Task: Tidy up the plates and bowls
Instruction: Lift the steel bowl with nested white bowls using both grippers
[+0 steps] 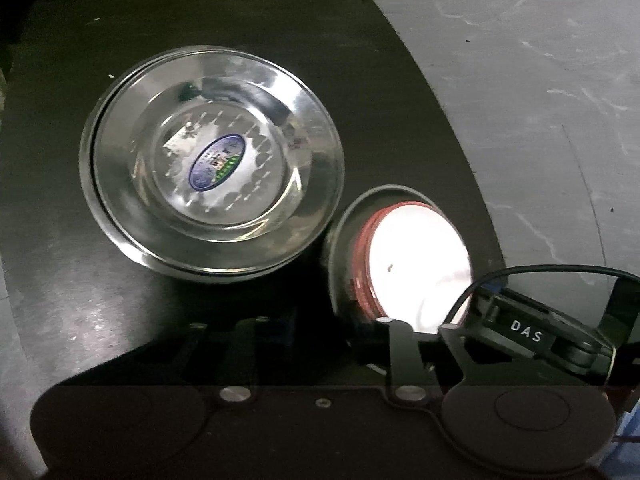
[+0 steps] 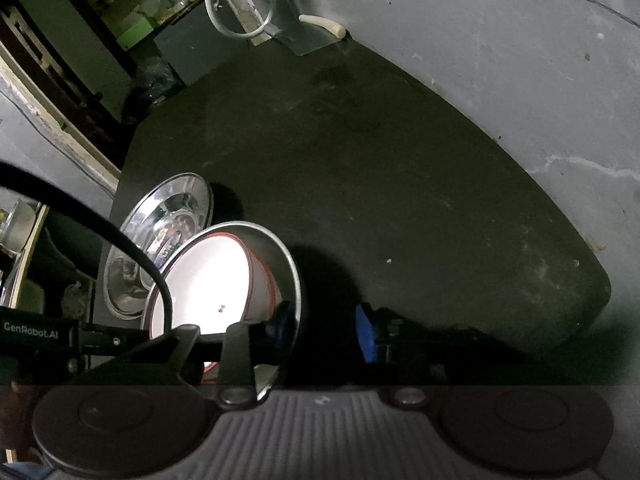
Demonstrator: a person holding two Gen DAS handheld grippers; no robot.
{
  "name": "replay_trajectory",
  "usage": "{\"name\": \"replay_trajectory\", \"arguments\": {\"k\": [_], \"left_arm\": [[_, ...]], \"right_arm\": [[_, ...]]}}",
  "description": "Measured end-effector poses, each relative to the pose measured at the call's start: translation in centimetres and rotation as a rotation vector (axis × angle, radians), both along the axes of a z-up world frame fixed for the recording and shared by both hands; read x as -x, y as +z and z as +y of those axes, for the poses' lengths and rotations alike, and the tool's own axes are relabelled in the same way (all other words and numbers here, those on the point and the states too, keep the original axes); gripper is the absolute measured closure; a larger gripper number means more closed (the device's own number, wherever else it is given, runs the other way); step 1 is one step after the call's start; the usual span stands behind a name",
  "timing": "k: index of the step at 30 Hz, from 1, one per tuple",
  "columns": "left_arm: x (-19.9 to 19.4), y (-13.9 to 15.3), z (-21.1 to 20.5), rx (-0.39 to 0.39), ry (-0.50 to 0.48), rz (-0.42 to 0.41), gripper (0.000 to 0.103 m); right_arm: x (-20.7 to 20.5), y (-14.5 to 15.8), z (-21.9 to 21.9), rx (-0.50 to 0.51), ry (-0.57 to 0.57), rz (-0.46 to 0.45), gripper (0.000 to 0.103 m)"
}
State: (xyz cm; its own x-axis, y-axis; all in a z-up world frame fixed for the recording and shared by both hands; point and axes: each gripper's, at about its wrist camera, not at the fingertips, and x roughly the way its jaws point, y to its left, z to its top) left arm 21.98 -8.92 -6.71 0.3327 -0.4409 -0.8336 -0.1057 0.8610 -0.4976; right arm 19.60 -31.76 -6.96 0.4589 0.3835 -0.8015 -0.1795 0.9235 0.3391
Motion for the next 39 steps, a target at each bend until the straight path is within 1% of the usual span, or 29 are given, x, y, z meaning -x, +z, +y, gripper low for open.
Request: {"name": "replay_trajectory", "arguments": {"k": [2, 4, 5, 7, 10, 11, 16, 23, 30, 34, 39], "left_arm": [[0.0, 0.0, -0.1, 0.006, -0.001, -0.003, 0.080], [-0.1, 0.0, 0.0, 0.012, 0.001, -0.004, 0.081], [-0.1, 0.0, 0.0, 0.016, 0.002, -0.005, 0.083], [-0.1, 0.0, 0.0, 0.028, -0.002, -0.009, 0.087], [-0.2, 0.0, 0.0, 0.027, 0.000, -0.015, 0.087], [-0.1, 0.0, 0.0, 0.028, 0.002, -0.017, 0.087], [0.0, 0.1, -0.2, 0.013, 0.006, -0.034, 0.087], [-0.1, 0.2, -1.3, -0.023, 0.019, -0.064, 0.087], [0.3, 0.1, -1.6, -0.030, 0.051, -0.088, 0.087], [0.6, 0.0, -1.7, -0.035, 0.068, -0.100, 0.084], [1.1, -0.1, -1.9, -0.042, 0.074, -0.109, 0.084]], "right_arm": [[0.0, 0.0, 0.0, -0.005, -0.002, -0.002, 0.066], [0.0, 0.0, 0.0, -0.012, 0.005, -0.009, 0.072], [0.0, 0.0, 0.0, -0.017, 0.009, -0.012, 0.074], [0.1, 0.0, 0.1, -0.028, 0.020, -0.017, 0.082], [0.2, 0.1, 0.2, -0.047, 0.027, -0.020, 0.089], [0.2, 0.1, 0.2, -0.053, 0.030, -0.022, 0.090], [0.5, 0.1, 0.3, -0.050, 0.022, -0.024, 0.090], [0.8, 0.4, 0.6, -0.016, 0.018, -0.028, 0.089], [0.5, 0.2, -0.1, -0.047, -0.005, -0.006, 0.089], [0.6, 0.2, 0.0, -0.044, -0.009, -0.014, 0.089], [0.8, 0.1, -0.1, -0.053, -0.016, -0.012, 0.090]]}}
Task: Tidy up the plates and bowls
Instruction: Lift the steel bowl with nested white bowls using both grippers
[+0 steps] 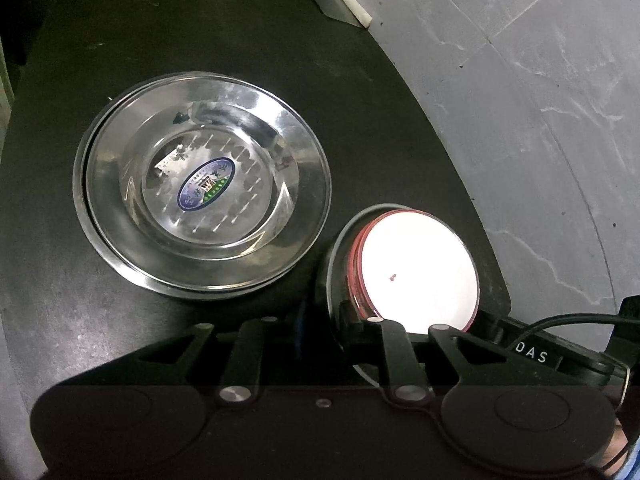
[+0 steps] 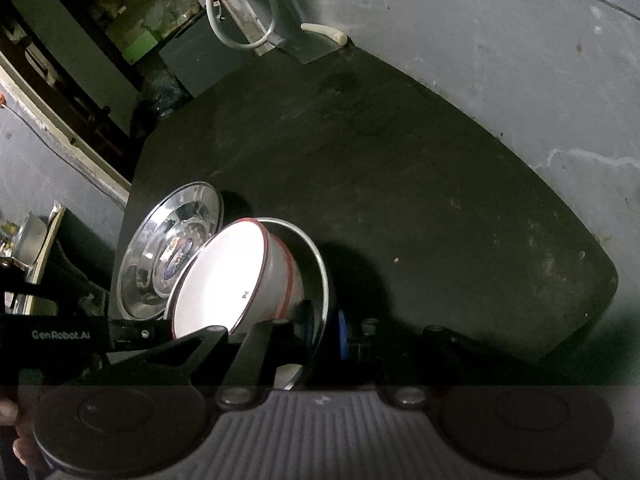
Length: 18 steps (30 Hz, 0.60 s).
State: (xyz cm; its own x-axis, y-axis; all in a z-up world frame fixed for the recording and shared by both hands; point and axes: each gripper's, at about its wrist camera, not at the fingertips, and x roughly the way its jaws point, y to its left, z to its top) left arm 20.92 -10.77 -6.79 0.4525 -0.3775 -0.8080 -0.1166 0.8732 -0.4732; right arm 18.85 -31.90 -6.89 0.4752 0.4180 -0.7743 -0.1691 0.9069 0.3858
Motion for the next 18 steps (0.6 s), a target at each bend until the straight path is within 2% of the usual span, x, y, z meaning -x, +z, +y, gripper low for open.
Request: {"name": "replay_trajectory", "arguments": {"k": [7, 10, 18], "left_arm": [[0.01, -0.36, -0.05, 0.010, 0.006, 0.006, 0.084], [-0.01, -0.55, 0.14, 0.030, 0.004, 0.007, 0.088], [0.01, -0.51, -0.07, 0.016, -0.008, 0.000, 0.089]], "right_arm": [[-0.03, -0.03, -0.31, -0.023, -0.010, 0.006, 0.090], [0.03, -0.03, -0.39, -0.029, -0.013, 0.004, 0.090], [0.26, -0.08, -0.41, -0.036, -0.024, 0.000, 0.090]]}}
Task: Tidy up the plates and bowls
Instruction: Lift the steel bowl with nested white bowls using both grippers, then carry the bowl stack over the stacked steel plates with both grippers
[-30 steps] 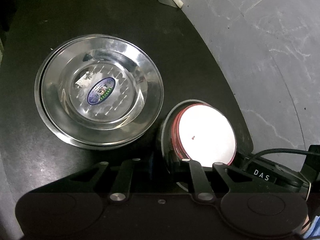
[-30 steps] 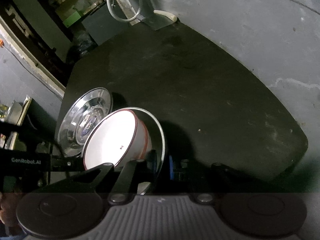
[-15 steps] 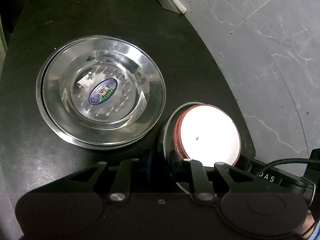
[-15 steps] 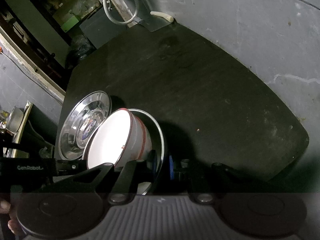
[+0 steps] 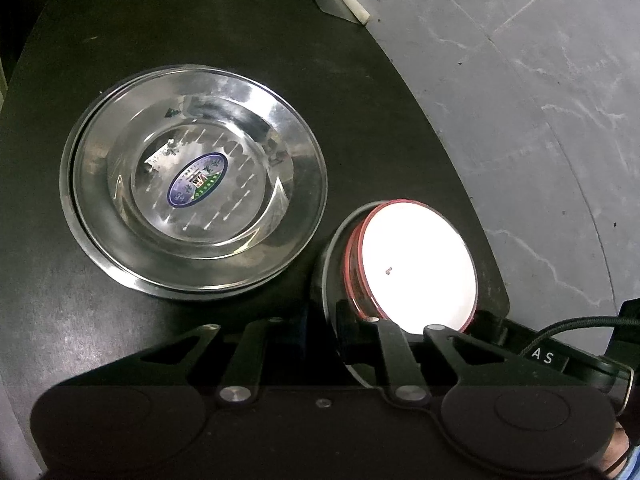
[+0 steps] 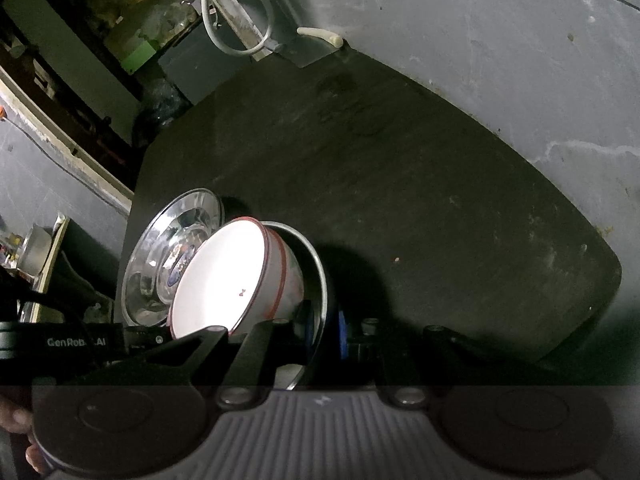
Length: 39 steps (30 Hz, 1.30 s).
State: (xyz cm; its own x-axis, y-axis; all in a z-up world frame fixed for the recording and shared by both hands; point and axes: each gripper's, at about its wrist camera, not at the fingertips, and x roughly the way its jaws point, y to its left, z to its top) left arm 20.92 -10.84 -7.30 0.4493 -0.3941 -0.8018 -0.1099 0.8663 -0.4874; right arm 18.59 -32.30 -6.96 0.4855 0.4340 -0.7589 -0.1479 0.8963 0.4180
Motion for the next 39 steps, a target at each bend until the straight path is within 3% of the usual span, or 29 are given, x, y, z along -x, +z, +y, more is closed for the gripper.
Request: {"name": "replay_trajectory", "arguments": {"k": [15, 25, 39], "left_arm": [[-0.1, 0.1, -0.9, -0.009, -0.035, -0.002, 0.089], [-1.0, 1.3, -1.3, 0.010, -0.041, -0.056, 0.090], [-1.9, 3.4, 2.3, 0.007, 0.140, -0.093, 0.090]], "right_arm": [[1.1, -0.1, -0.9, -0.032, -0.031, 0.021, 0.090], [1.2, 1.5, -1.2, -0.015, -0.047, -0.027, 0.090], [-2.8, 3.4, 2.9, -0.042, 0.063, -0.054, 0.090]]}}
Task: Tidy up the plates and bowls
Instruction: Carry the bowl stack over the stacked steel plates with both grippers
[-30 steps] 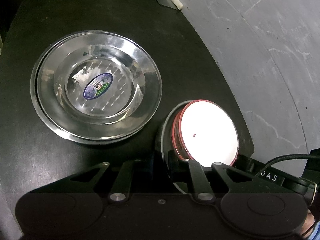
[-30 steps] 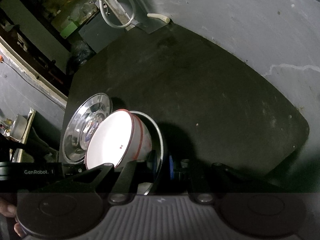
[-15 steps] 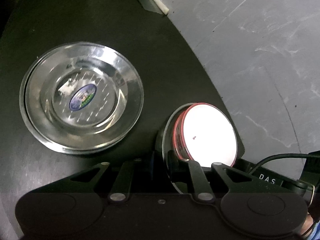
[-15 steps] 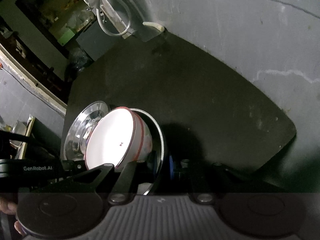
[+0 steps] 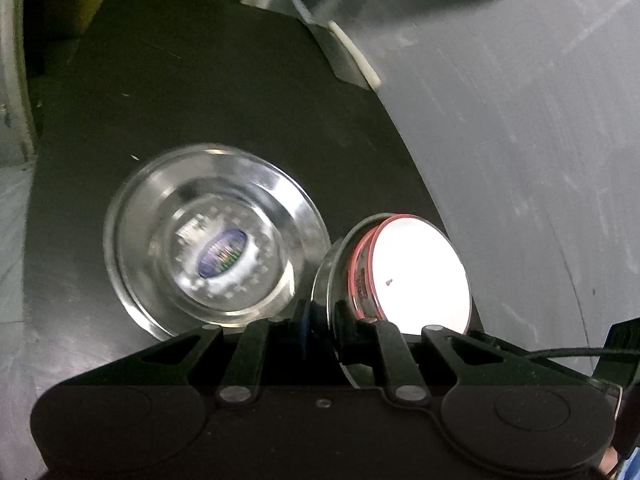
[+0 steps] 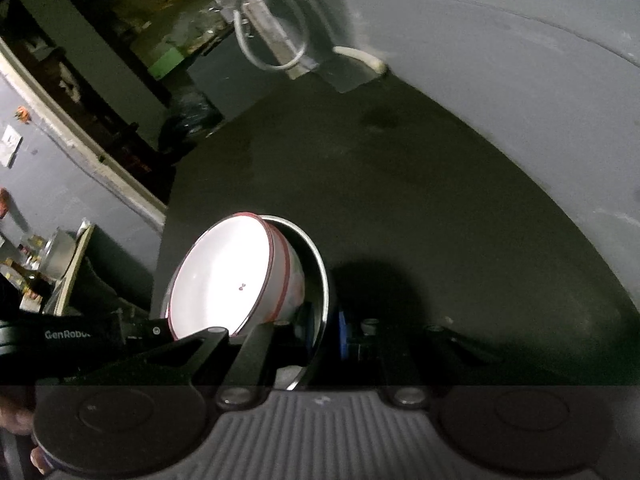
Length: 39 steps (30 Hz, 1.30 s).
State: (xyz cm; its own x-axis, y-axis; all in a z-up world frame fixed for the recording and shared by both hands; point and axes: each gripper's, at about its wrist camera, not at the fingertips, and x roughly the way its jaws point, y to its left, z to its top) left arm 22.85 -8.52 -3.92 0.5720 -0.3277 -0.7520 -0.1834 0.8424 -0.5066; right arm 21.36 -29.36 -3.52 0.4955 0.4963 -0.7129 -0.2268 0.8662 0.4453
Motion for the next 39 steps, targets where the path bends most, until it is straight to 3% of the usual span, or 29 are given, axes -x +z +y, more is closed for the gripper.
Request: {"name": "replay_trajectory", "arguments": {"k": [25, 39], "left_arm": [[1.8, -0.9, 7.5, -0.007, 0.319, 0.034, 0.092], [2.0, -1.9, 8.3, -0.004, 0.379, 0.063, 0.093]], "right_arm": [[-5.3, -0.6, 10.4, 0.021, 0.283, 0.008, 0.090], [-6.1, -0.9, 12.3, 0.047, 0.355, 0.014, 0.090]]}}
